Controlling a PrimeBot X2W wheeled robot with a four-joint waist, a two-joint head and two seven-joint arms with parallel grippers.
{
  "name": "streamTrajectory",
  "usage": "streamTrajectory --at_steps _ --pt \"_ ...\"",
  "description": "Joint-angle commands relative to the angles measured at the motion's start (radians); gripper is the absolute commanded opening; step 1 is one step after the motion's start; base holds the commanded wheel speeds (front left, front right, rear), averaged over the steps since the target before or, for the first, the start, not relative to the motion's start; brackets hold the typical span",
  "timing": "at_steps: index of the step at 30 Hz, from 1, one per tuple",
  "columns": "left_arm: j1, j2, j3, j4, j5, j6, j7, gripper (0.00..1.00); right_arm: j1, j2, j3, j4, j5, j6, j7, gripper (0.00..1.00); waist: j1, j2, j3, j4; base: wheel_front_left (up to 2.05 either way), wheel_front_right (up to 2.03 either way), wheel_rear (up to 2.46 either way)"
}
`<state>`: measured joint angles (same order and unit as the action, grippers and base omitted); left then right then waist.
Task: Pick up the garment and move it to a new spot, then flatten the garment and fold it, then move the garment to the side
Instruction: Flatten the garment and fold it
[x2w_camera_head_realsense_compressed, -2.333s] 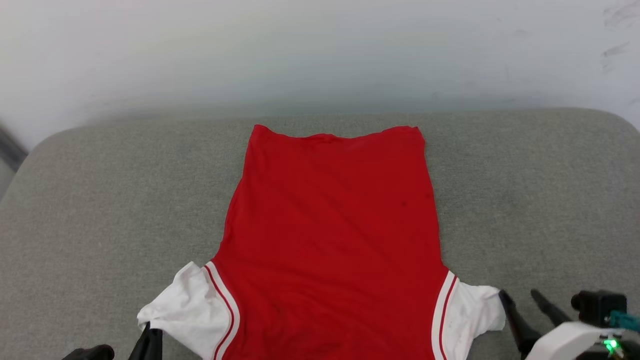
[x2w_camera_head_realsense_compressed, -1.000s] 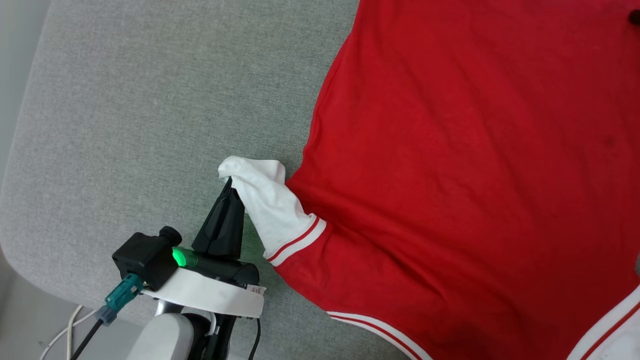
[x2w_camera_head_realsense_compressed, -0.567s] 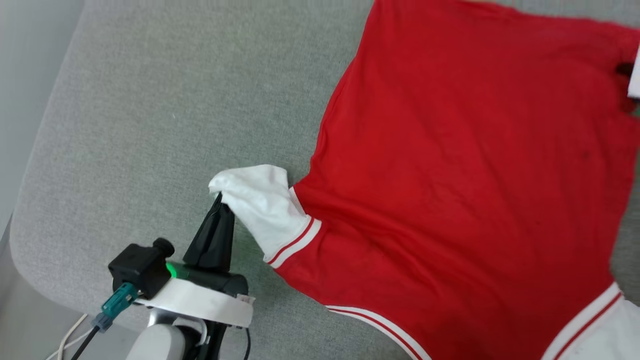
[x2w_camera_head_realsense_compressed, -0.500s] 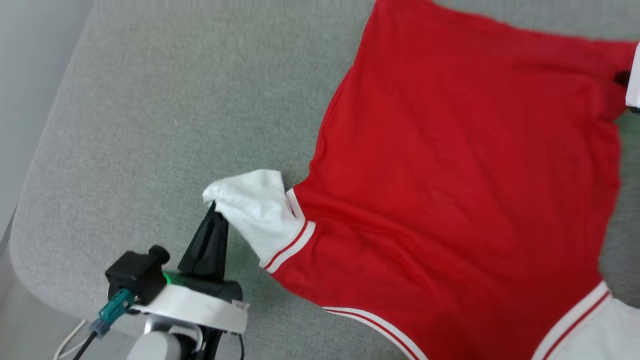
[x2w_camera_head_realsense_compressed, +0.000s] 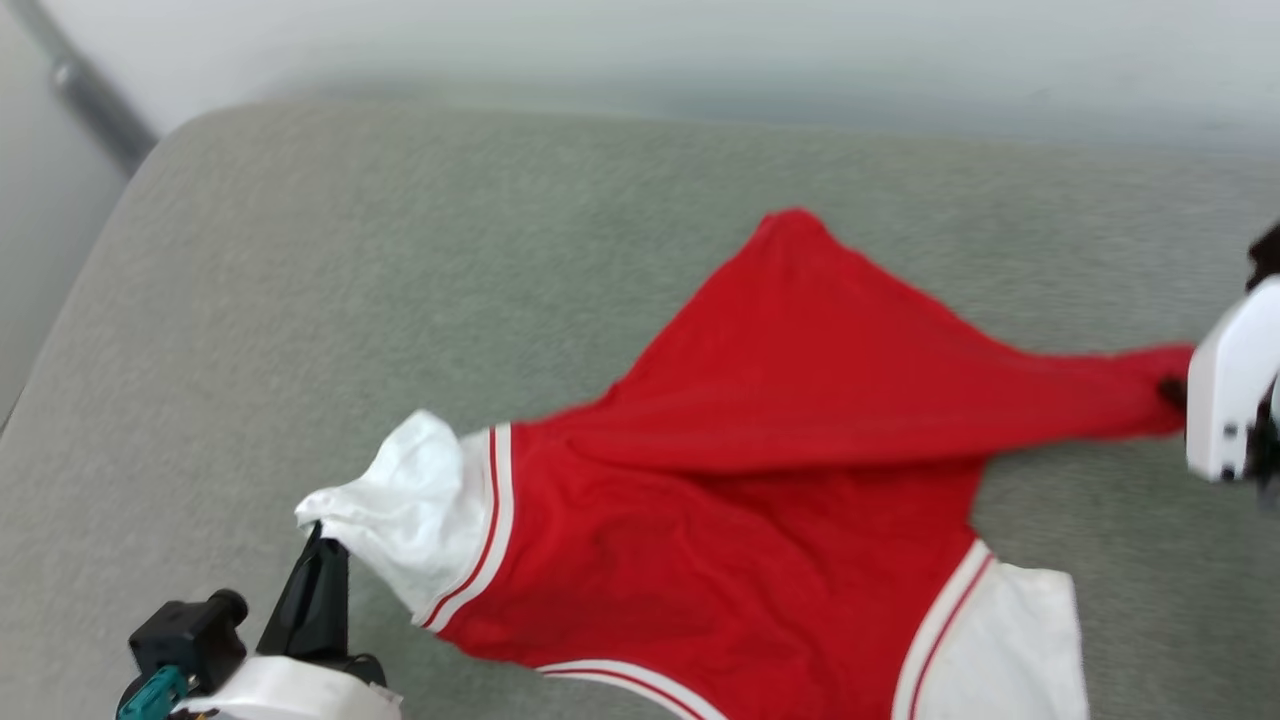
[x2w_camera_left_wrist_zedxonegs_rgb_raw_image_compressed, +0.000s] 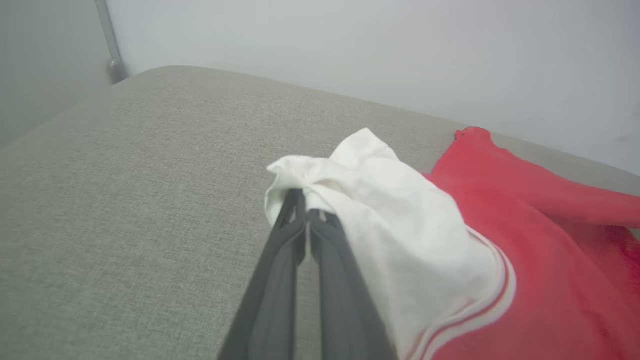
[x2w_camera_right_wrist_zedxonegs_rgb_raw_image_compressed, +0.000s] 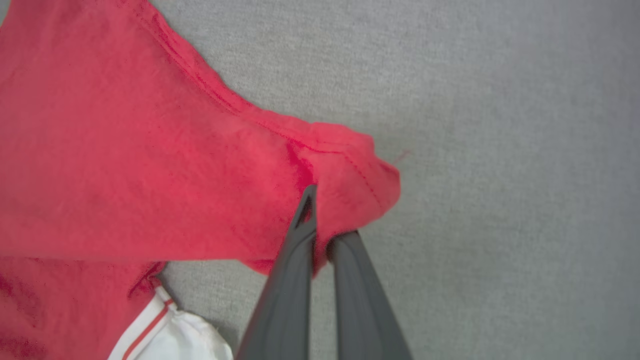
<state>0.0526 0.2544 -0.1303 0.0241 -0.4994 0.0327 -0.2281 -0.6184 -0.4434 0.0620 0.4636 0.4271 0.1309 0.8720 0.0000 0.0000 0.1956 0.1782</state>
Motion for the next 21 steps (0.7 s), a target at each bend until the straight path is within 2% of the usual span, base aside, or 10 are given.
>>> streamTrajectory --at_steps 1,4,10,14,17,18,19,20,21 --pt "0.024 0.009 0.012 -0.006 -0.006 0.013 0.006 0.00 0.080 -0.007 -0.007 -0.042 0.013 0.000 0.001 0.00 0.0000 0.0000 -0.086 -0.097 0.00 0.00 0.00" --pt "0.058 0.023 0.027 -0.014 -0.015 0.027 0.027 0.00 0.224 -0.001 -0.033 -0.134 0.024 0.000 0.007 0.00 0.0000 0.0000 -0.113 -0.143 0.00 0.00 0.00" --pt "0.116 0.044 0.057 -0.008 -0.038 0.048 0.056 0.00 0.503 0.085 -0.111 -0.290 0.011 0.000 0.019 0.00 0.0000 0.0000 -0.151 -0.227 0.00 0.00 0.00" --pt "0.131 0.052 0.056 -0.004 -0.047 0.049 0.078 0.00 0.666 0.156 -0.158 -0.351 -0.005 0.000 0.015 0.00 0.0000 0.0000 -0.162 -0.256 0.00 0.00 0.00" --pt "0.132 0.053 0.048 -0.003 -0.050 0.045 0.087 0.00 0.756 0.233 -0.200 -0.380 -0.019 0.000 -0.009 0.00 0.0000 0.0000 -0.163 -0.266 0.00 0.00 0.00" --pt "0.130 0.053 0.044 -0.002 -0.051 0.043 0.091 0.00 0.778 0.267 -0.213 -0.388 -0.017 0.000 -0.023 0.18 0.0000 0.0000 -0.163 -0.268 0.00 0.00 0.00" --pt "0.126 0.054 0.041 -0.002 -0.049 0.042 0.093 0.00 0.795 0.295 -0.224 -0.395 -0.021 0.000 -0.040 0.69 0.0000 0.0000 -0.162 -0.268 0.00 0.00 0.00" --pt "0.121 0.057 0.036 -0.001 -0.048 0.041 0.098 0.00 0.806 0.316 -0.235 -0.401 -0.021 0.000 -0.060 1.00 0.0000 0.0000 -0.161 -0.269 0.00 0.00 0.00" --pt "0.115 0.058 0.033 -0.001 -0.046 0.040 0.102 0.00 0.813 0.332 -0.242 -0.408 -0.019 0.000 -0.087 1.00 0.0000 0.0000 -0.159 -0.270 0.00 0.00 0.00"
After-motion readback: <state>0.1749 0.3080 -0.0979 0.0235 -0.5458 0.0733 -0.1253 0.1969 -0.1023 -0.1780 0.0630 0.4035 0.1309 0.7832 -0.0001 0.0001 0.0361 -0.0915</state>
